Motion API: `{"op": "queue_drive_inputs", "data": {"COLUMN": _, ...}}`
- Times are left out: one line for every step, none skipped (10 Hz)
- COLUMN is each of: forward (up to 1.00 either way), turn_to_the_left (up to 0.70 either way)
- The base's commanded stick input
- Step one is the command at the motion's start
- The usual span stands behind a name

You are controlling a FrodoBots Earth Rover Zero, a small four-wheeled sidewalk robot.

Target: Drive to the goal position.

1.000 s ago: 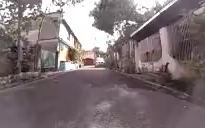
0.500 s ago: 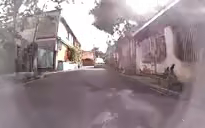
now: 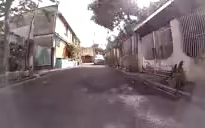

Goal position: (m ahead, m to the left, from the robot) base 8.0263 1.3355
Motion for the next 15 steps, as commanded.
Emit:
{"op": "queue_drive_inputs", "data": {"forward": 0.70, "turn_to_the_left": 0.00}}
{"op": "queue_drive_inputs", "data": {"forward": 0.70, "turn_to_the_left": 0.00}}
{"op": "queue_drive_inputs", "data": {"forward": 0.70, "turn_to_the_left": 0.00}}
{"op": "queue_drive_inputs", "data": {"forward": 0.70, "turn_to_the_left": 0.00}}
{"op": "queue_drive_inputs", "data": {"forward": 0.70, "turn_to_the_left": 0.00}}
{"op": "queue_drive_inputs", "data": {"forward": 0.70, "turn_to_the_left": 0.00}}
{"op": "queue_drive_inputs", "data": {"forward": 0.70, "turn_to_the_left": 0.00}}
{"op": "queue_drive_inputs", "data": {"forward": 0.70, "turn_to_the_left": 0.00}}
{"op": "queue_drive_inputs", "data": {"forward": 0.70, "turn_to_the_left": 0.00}}
{"op": "queue_drive_inputs", "data": {"forward": 0.70, "turn_to_the_left": 0.00}}
{"op": "queue_drive_inputs", "data": {"forward": 0.70, "turn_to_the_left": 0.00}}
{"op": "queue_drive_inputs", "data": {"forward": 0.70, "turn_to_the_left": 0.00}}
{"op": "queue_drive_inputs", "data": {"forward": 0.70, "turn_to_the_left": 0.00}}
{"op": "queue_drive_inputs", "data": {"forward": 0.70, "turn_to_the_left": 0.00}}
{"op": "queue_drive_inputs", "data": {"forward": 0.70, "turn_to_the_left": 0.00}}
